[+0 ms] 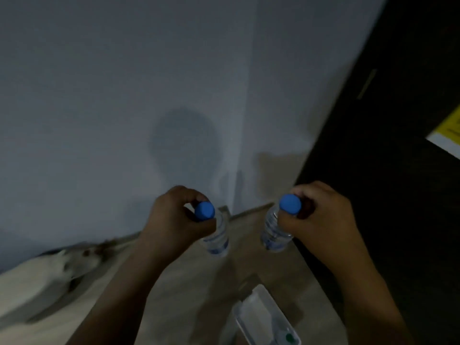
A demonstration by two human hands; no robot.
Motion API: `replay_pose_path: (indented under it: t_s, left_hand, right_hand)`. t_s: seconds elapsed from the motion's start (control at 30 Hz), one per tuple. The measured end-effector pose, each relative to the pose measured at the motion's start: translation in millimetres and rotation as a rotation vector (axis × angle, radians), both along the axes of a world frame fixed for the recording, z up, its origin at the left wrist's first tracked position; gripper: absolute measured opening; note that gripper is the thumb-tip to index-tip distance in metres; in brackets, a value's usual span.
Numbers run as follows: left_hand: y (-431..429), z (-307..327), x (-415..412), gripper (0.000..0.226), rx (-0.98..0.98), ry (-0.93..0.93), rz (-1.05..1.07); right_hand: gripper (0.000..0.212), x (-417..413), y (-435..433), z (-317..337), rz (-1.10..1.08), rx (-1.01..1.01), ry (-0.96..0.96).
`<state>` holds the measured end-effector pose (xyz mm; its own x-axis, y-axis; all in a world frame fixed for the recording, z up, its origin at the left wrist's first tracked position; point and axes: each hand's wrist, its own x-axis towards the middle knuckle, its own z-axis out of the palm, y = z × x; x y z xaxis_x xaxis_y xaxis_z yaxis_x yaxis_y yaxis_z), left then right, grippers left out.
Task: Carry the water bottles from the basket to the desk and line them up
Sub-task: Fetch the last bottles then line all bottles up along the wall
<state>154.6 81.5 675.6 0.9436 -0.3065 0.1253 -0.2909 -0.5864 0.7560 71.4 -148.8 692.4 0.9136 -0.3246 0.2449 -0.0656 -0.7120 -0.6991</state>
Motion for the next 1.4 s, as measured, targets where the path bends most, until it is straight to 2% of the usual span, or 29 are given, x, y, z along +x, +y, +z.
replay_pose_path:
  t_s: [0.27, 0.4, 0.73, 0.97, 1.13, 1.4]
  left_hand:
    - [122.9, 34.6, -49.7, 0.033, -0.015, -0.121, 0.378]
    - [195.3, 45.7, -93.8, 0.026, -0.06, -0.145, 0.569]
    - [375.4, 55.6, -253.5, 0.022, -0.044, -0.157, 0.995]
    - [462.1, 51.5, -356.6, 0.025, -0.047, -0.164, 1.292]
    - [513.8, 44.9, -401.9, 0.025, -0.045, -0.143, 1.47]
    - [605.8, 40.3, -432.2, 0.024, -0.018, -0.153, 1.642]
  right_hand:
    - [0.018, 47.3, 118.1, 19.8, 0.404, 0.027, -0.069]
    - [0.017, 46.0, 196.9, 29.1, 0.568, -0.023, -0.1]
    - [0.022, -28.1, 423.0, 36.9, 1.018, 0.058, -0.102]
    - [0.019, -87.2, 559.0, 38.3, 1.331, 0.057, -0.051]
    - [0.022, -119.2, 643.8, 37.1, 1.517, 0.02, -0.043]
    - [0.02, -135.8, 784.4, 34.8, 1.744, 0.024, -0.09]
